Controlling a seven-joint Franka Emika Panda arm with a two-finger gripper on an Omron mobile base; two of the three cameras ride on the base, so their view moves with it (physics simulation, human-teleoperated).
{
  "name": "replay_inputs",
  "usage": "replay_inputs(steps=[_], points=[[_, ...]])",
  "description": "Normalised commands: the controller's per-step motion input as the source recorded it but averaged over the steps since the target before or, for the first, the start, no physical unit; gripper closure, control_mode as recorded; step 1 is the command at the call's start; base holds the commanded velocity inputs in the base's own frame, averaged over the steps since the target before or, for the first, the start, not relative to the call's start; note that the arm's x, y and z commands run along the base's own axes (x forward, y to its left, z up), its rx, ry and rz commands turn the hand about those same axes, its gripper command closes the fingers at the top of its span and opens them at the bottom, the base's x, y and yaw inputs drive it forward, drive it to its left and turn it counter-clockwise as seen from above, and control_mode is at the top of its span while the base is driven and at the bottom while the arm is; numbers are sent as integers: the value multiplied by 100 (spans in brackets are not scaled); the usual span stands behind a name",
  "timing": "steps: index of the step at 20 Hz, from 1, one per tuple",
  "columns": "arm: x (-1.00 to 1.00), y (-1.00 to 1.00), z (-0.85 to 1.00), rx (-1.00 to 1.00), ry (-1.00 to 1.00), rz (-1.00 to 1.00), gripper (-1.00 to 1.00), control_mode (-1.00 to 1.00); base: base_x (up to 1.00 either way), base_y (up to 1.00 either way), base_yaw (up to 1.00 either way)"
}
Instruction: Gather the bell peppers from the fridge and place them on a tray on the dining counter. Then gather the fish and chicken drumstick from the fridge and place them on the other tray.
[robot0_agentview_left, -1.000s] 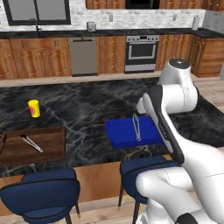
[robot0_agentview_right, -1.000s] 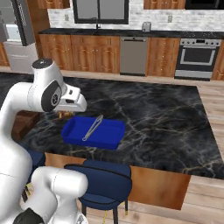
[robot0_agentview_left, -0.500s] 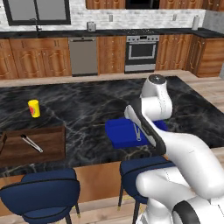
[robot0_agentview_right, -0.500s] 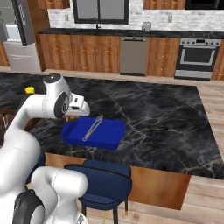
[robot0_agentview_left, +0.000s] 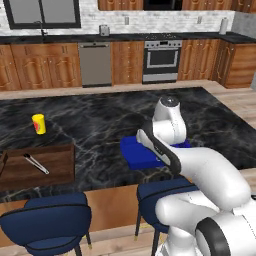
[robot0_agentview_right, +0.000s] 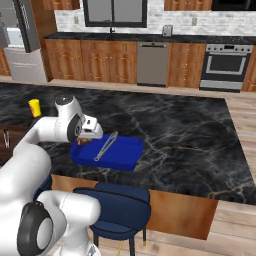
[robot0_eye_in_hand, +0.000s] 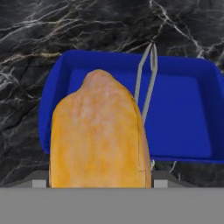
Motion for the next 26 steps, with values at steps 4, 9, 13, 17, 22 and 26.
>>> replay_inputs(steps=[4,9,13,17,22,26], points=[[22,4,-34,0,0,0,100,-100,0,0,0],[33,3,-25,0,0,0,100,-100,0,0,0],[37,18,-9,0,0,-1,100,-100,0,0,0],[34,16,-11,0,0,-1,100,-100,0,0,0],[8,0,-34,0,0,0,100,-100,0,0,0],[0,0,-42,0,0,0,100,-100,0,0,0]])
